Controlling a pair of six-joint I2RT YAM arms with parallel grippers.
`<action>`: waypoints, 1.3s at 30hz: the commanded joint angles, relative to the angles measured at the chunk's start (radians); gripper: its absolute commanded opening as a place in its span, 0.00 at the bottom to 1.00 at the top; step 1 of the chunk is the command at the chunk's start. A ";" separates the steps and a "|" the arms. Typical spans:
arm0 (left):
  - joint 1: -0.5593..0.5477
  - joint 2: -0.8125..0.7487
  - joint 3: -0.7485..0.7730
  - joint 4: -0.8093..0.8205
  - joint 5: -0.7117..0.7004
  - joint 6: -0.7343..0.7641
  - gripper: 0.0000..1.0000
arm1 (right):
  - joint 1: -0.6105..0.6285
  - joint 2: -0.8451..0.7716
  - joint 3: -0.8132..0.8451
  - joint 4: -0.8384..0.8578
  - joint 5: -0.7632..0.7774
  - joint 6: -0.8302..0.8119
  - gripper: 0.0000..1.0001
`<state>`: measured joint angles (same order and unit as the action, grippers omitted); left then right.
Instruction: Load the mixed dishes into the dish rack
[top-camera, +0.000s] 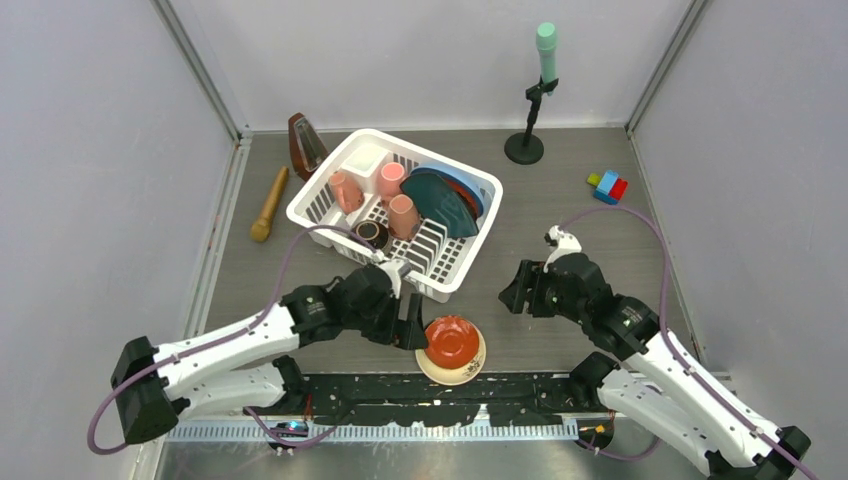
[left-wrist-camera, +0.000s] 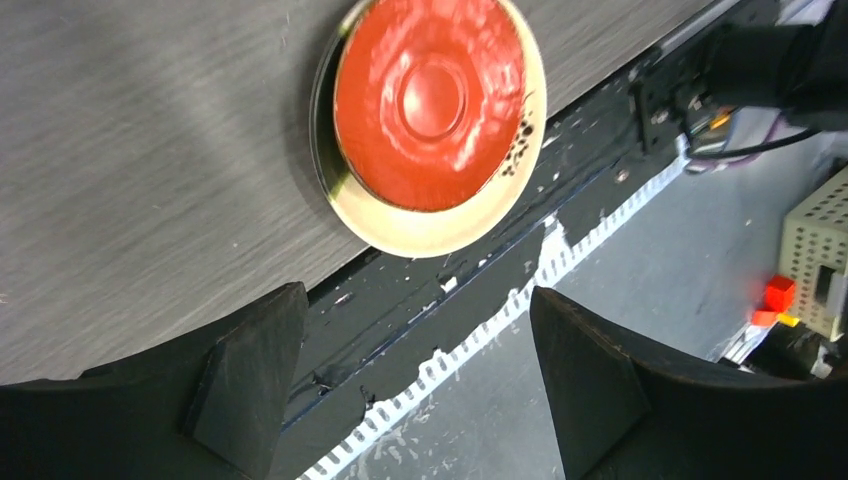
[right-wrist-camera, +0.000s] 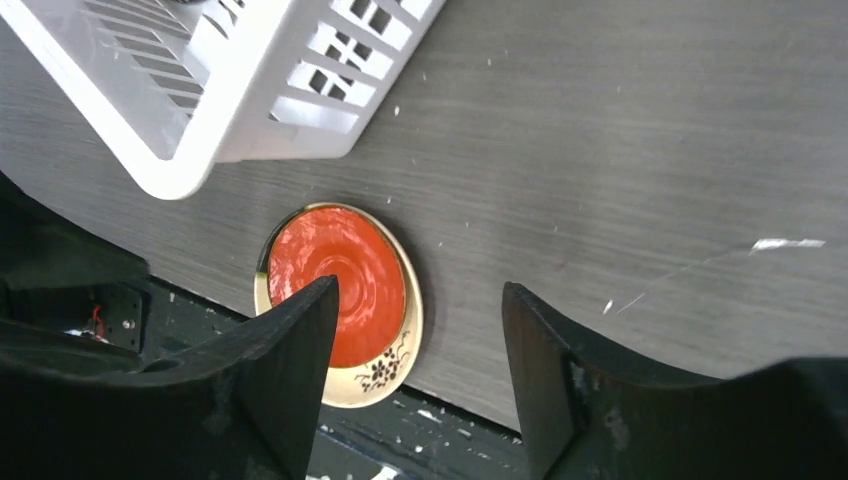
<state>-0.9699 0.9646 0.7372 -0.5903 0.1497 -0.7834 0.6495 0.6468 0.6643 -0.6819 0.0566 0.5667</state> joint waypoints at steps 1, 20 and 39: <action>-0.088 0.054 -0.072 0.166 -0.085 -0.117 0.84 | -0.001 0.006 -0.048 0.011 -0.040 0.196 0.61; -0.184 0.237 -0.170 0.453 -0.121 -0.147 0.82 | 0.108 0.109 -0.004 -0.107 0.210 0.379 0.94; -0.182 0.362 -0.249 0.670 -0.089 -0.239 0.71 | 0.159 0.196 -0.123 0.093 -0.125 0.362 0.76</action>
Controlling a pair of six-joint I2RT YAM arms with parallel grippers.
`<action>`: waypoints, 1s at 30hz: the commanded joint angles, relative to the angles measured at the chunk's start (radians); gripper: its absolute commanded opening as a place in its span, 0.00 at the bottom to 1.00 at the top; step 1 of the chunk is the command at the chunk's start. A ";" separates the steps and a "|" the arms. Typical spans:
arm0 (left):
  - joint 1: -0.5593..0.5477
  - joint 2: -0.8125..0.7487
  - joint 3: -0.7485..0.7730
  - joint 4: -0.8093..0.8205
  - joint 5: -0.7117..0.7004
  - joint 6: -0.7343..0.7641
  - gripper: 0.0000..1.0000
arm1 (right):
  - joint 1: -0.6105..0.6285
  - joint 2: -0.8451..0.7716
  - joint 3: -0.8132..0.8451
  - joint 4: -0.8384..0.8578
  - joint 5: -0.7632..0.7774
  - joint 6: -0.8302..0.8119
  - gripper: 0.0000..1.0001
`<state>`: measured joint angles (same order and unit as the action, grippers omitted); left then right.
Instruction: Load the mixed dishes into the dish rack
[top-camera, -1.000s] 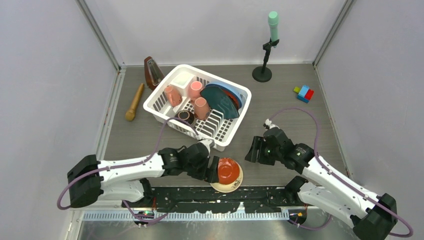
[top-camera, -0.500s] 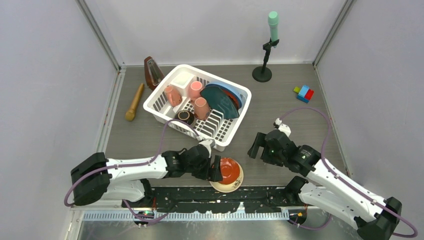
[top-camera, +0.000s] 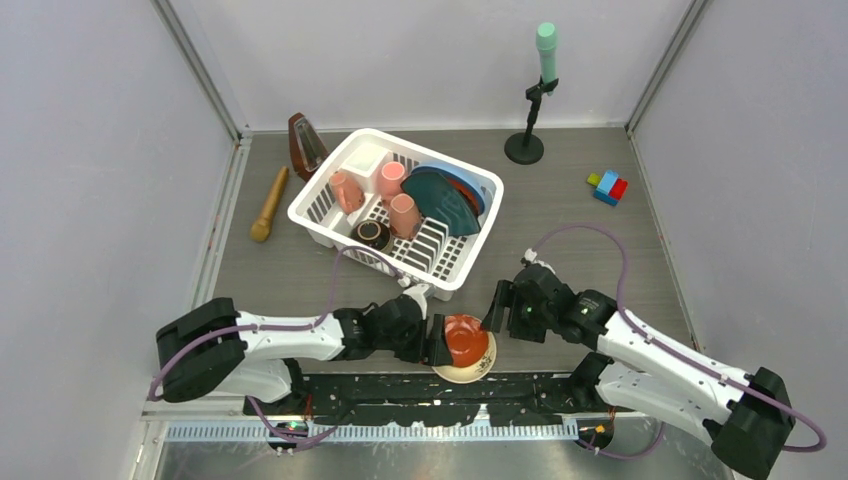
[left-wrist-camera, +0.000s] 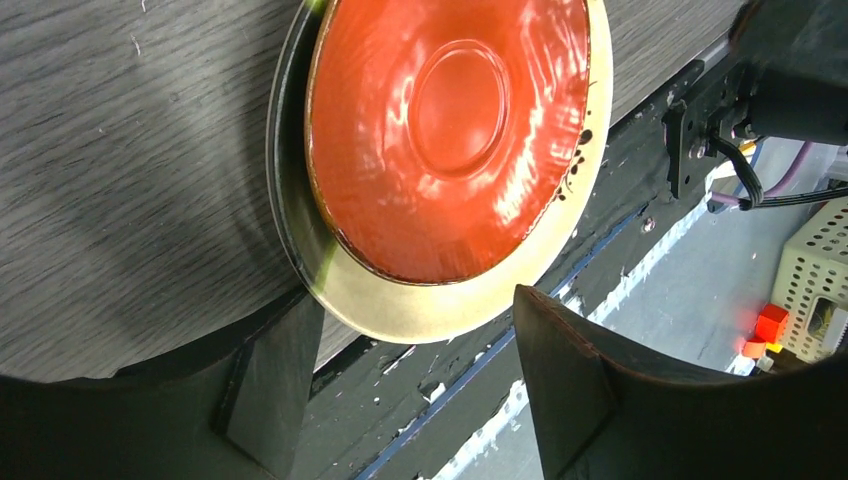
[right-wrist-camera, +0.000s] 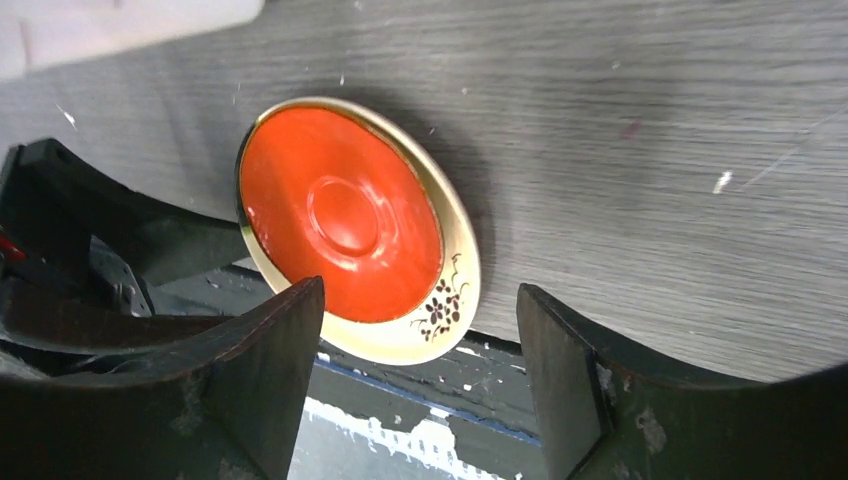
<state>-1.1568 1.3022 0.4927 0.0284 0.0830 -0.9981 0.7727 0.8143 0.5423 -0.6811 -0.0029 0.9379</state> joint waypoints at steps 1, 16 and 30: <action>0.005 0.029 0.001 0.038 -0.029 -0.024 0.69 | 0.040 0.034 -0.005 0.103 -0.063 -0.006 0.75; 0.004 -0.032 -0.037 0.016 -0.131 -0.052 0.60 | 0.050 -0.028 -0.210 0.242 -0.135 0.122 0.64; 0.004 -0.049 0.012 -0.075 -0.169 0.009 0.61 | 0.060 0.117 -0.205 0.294 -0.159 0.103 0.31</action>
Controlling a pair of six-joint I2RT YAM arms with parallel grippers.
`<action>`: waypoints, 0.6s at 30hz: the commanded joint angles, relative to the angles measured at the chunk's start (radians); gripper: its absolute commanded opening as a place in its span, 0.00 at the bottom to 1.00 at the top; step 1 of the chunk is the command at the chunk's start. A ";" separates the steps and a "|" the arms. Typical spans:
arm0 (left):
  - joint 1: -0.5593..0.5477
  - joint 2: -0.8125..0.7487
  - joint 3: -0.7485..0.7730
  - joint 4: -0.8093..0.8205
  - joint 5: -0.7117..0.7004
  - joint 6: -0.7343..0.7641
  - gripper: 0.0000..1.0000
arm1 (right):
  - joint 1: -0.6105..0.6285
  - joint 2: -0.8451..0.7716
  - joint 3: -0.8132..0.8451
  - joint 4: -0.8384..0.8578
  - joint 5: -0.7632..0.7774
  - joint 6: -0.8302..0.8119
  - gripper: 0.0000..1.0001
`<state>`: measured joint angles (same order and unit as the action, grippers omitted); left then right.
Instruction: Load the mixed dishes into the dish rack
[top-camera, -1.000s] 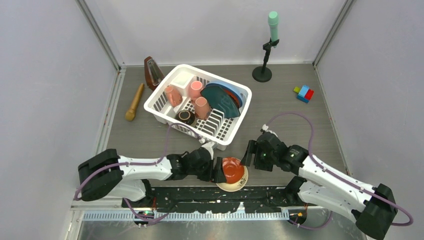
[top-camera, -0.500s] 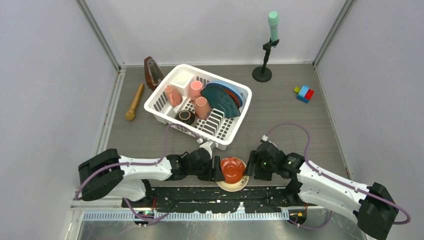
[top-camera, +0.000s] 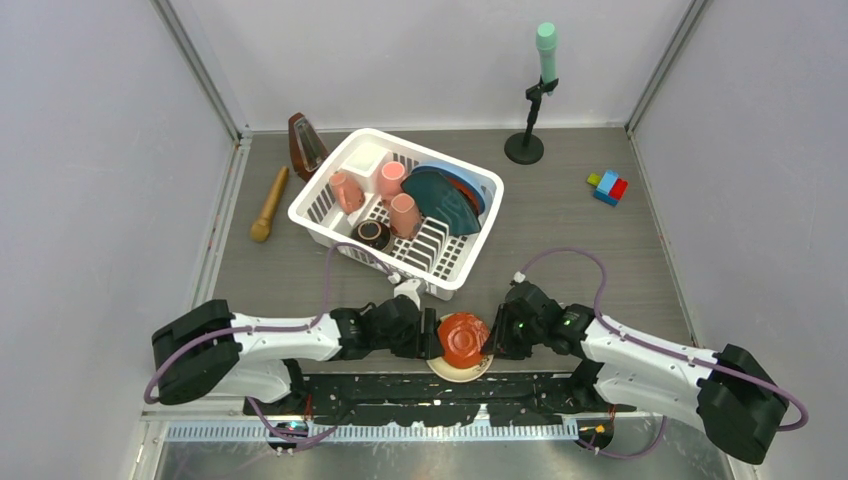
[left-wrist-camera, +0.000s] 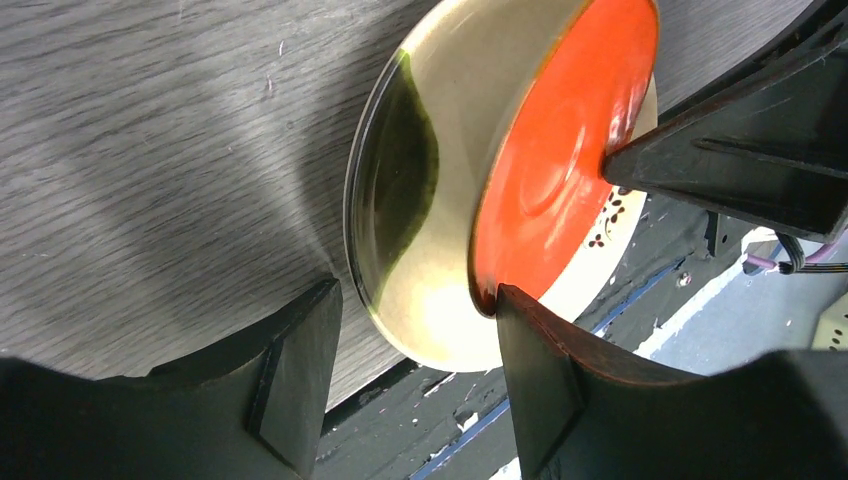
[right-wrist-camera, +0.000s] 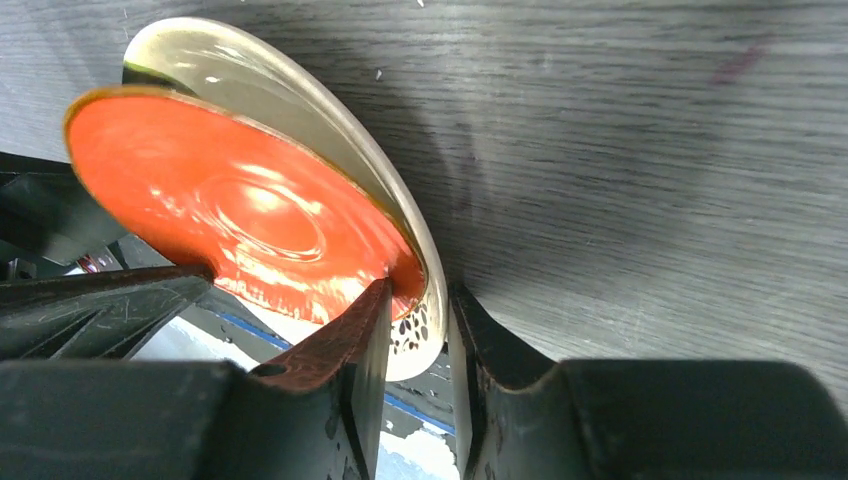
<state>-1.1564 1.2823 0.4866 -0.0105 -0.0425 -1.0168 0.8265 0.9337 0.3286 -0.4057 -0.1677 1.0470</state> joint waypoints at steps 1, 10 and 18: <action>0.004 -0.035 0.016 -0.037 -0.050 0.027 0.61 | 0.006 -0.006 0.013 0.014 0.009 -0.006 0.29; 0.004 -0.075 0.012 -0.075 -0.064 0.032 0.61 | 0.006 -0.079 0.067 -0.097 0.060 -0.038 0.18; 0.003 -0.191 0.011 -0.137 -0.091 0.028 0.62 | 0.007 -0.137 0.106 -0.146 0.107 -0.059 0.06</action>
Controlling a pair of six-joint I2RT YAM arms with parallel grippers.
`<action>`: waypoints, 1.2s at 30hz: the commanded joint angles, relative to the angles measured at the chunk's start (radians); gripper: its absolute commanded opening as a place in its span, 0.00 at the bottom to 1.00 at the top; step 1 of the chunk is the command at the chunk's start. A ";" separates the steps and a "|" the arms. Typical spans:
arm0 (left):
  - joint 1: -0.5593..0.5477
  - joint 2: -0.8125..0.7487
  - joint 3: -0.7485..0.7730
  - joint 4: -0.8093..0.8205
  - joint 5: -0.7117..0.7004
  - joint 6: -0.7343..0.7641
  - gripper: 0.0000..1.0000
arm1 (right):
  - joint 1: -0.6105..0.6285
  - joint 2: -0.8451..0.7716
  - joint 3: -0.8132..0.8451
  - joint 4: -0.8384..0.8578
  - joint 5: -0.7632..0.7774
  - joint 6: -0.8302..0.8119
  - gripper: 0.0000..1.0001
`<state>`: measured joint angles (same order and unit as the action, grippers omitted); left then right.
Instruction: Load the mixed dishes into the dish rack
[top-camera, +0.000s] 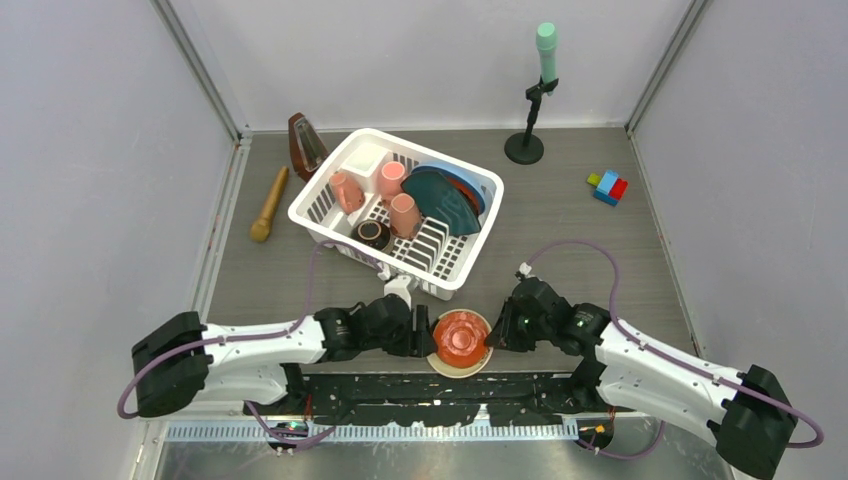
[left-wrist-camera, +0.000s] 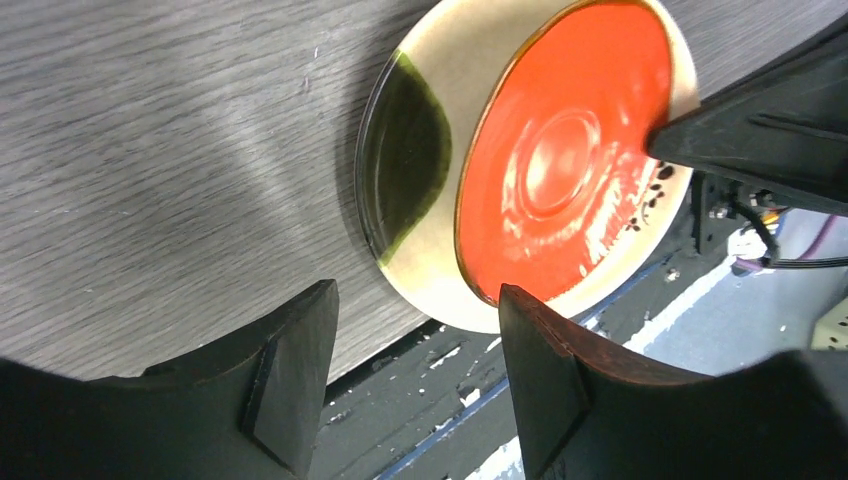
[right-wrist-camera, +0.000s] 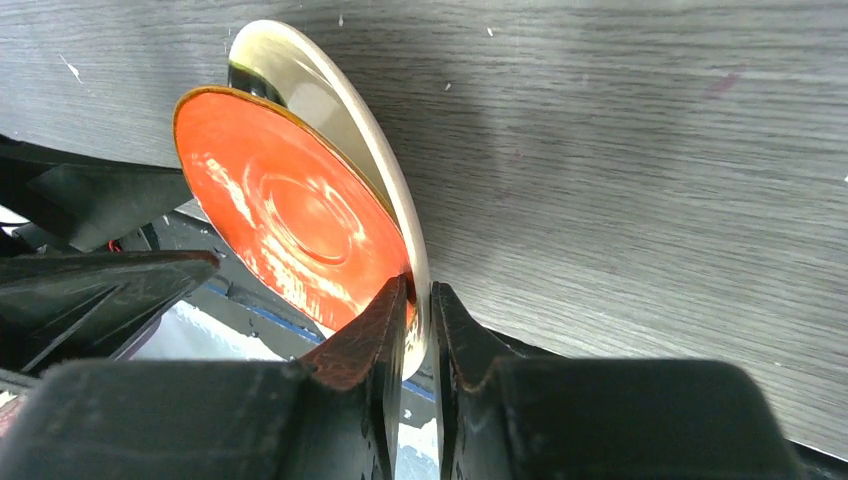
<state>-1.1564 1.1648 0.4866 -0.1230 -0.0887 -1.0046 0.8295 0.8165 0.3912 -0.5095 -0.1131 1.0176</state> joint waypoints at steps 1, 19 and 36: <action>0.003 -0.093 0.003 -0.012 -0.046 0.009 0.62 | 0.004 -0.019 0.044 -0.033 0.045 -0.035 0.06; 0.007 0.055 -0.045 0.280 0.030 -0.086 0.54 | 0.004 -0.008 0.021 0.024 0.006 -0.055 0.00; 0.011 0.014 -0.018 0.070 -0.064 -0.081 0.00 | 0.004 0.078 -0.039 0.066 0.088 -0.002 0.06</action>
<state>-1.1549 1.2625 0.4747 0.1070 -0.0517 -1.1137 0.8276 0.8864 0.3737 -0.4725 -0.0818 0.9836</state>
